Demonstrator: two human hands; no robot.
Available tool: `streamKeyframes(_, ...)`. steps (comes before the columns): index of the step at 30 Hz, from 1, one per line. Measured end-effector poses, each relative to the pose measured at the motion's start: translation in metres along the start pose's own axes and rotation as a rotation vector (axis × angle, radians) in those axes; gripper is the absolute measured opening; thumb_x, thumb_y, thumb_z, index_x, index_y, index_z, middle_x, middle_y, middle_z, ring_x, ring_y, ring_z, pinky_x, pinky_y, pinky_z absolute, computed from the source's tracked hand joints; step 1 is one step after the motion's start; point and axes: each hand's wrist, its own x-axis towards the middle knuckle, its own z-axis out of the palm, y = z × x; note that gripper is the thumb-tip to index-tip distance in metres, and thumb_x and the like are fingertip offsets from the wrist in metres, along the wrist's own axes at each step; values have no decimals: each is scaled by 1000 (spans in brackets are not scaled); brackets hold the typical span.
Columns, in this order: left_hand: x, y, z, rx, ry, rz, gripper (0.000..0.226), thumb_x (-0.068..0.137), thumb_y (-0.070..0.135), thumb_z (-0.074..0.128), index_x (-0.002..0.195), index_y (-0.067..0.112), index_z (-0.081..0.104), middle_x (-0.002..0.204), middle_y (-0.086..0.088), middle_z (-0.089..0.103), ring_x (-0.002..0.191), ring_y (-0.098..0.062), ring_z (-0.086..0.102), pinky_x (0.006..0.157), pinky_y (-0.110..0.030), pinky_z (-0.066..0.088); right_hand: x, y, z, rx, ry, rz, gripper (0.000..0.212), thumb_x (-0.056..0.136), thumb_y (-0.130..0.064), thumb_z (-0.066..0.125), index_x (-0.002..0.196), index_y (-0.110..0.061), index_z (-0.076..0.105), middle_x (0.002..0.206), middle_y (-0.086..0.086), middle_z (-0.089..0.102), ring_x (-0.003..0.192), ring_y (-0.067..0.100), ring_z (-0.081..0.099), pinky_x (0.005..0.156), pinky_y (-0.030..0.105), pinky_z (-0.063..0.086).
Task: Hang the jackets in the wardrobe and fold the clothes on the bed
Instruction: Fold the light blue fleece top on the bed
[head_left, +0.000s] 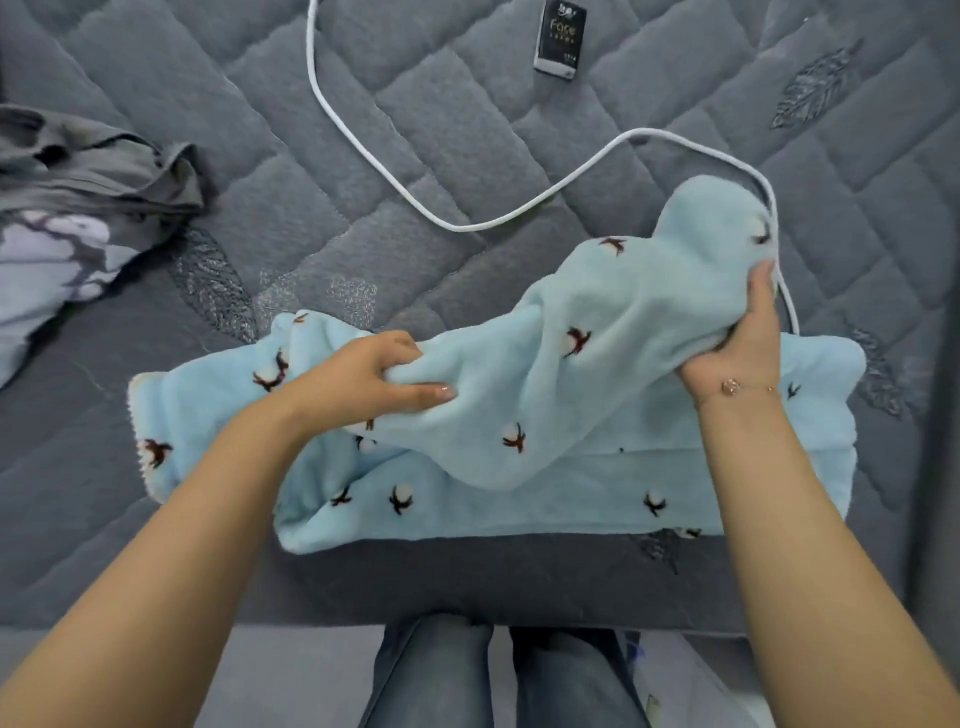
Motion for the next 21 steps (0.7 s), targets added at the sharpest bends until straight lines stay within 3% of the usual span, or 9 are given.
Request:
streamKeyframes(3,-9,5,-11,-96,-266,-127,53,61,71,76,67,20,66,71,10,57,67,-6,55,66,-17,41,-35,-14,-47,65,-17,-143,49,101,-40,45,142,-13,48,140,6,55,128,26,53,108,43,41)
streamKeyframes(6,3,5,-11,67,-422,-234,46,62,73,73,68,29,64,63,17,54,62,0,53,62,-15,39,-58,-21,-105,124,40,-162,47,103,-37,43,145,-18,44,146,2,50,134,24,47,110,44,39)
streamKeyframes(8,21,1,-5,340,-322,-237,38,74,66,70,74,29,64,65,16,56,67,-2,55,63,-22,38,-61,-14,-137,92,190,-109,42,103,-31,43,143,-19,47,141,1,55,130,23,51,110,44,40)
streamKeyframes(11,43,-7,4,669,-53,-228,38,86,55,63,77,20,56,71,6,54,81,-22,55,65,-33,39,-50,11,-167,-2,460,38,39,102,-22,43,140,-16,48,142,3,53,131,21,50,111,41,37)
streamKeyframes(14,42,-14,4,551,124,-138,28,89,52,60,81,27,53,79,9,59,83,-21,58,68,-35,43,-38,30,-172,-2,580,33,38,100,-16,51,137,-13,48,142,6,51,129,21,50,108,38,41)
streamKeyframes(17,37,-23,-12,663,384,9,28,90,48,61,106,24,62,108,1,60,107,-28,51,89,-44,39,-38,40,-164,-367,779,-247,65,87,-10,68,143,-9,35,143,9,44,125,20,49,106,34,42)
streamKeyframes(19,34,-26,-23,790,306,-111,34,90,49,61,114,25,62,118,0,56,120,-29,44,98,-44,30,-48,51,-152,-767,834,-459,73,83,-7,70,145,-4,31,151,14,26,136,24,34,112,31,33)
streamKeyframes(21,33,-29,-29,781,99,-199,19,91,44,63,100,27,63,103,2,61,112,-27,53,92,-38,32,-56,66,-141,-1062,622,-671,61,87,-7,66,143,-6,40,155,8,18,144,21,20,117,33,24)
